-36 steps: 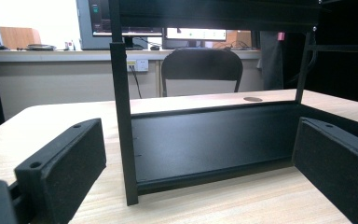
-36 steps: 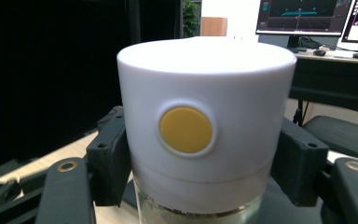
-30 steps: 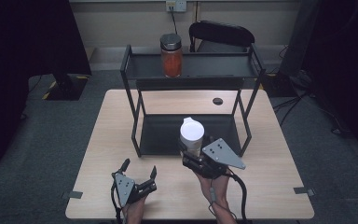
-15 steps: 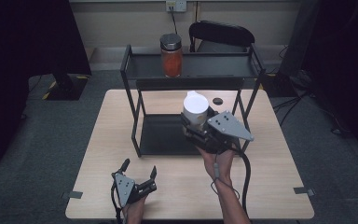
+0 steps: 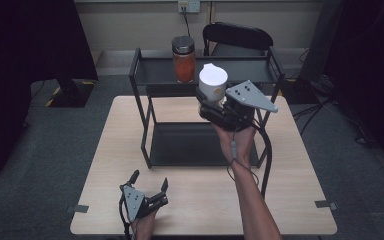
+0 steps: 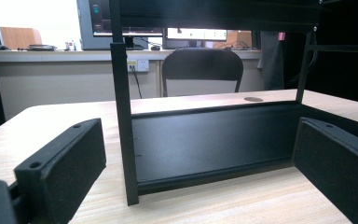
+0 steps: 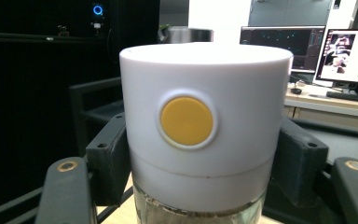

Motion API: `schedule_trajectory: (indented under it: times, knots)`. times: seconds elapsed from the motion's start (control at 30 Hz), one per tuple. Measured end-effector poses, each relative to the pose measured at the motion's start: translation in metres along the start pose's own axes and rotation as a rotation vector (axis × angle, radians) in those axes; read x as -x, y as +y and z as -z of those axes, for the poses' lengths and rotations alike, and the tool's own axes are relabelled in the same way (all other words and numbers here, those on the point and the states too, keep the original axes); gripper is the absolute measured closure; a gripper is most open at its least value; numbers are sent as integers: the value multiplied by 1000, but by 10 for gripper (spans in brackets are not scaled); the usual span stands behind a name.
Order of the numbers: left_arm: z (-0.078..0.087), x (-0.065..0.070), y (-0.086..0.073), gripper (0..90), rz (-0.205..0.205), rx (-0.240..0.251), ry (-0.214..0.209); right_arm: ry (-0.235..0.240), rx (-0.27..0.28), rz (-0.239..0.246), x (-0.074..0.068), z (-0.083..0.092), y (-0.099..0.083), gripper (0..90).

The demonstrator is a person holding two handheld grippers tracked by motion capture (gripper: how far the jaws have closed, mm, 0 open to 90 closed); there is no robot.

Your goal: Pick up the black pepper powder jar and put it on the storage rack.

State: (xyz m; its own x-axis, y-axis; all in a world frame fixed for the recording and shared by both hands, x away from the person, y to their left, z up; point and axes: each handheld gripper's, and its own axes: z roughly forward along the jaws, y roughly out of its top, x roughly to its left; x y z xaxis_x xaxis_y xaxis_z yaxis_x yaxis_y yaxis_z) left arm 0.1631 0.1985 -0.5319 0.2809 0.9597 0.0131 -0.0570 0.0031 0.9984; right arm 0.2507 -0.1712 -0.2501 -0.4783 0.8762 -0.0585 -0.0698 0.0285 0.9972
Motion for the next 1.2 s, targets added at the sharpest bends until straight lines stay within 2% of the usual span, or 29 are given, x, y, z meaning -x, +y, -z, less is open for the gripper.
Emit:
schedule_trajectory:
  times: [0.13, 0.27, 0.43, 0.57, 0.8, 0.93, 1.2]
  knots:
    - [0, 0, 0, 19, 0, 0, 0, -31, 8, 13, 1, -7, 13, 300]
    - [0, 0, 0, 19, 1, 0, 0, -40, 15, -7, 6, -17, 24, 300]
    - [0, 0, 0, 19, 0, 1, -2, -67, 11, -1, 8, -33, 36, 300]
    - [0, 0, 0, 18, 1, 1, -2, -92, 8, 19, 9, -47, 40, 300]
    - [0, -1, 0, 18, 1, 0, -4, -116, 6, -13, 18, -68, 41, 300]
    - [0, -1, 0, 18, 0, 1, -5, -128, -6, -13, 20, -79, 43, 300]
    - [0, -1, 0, 18, -1, 0, -7, -136, -36, -69, 31, -92, 48, 300]
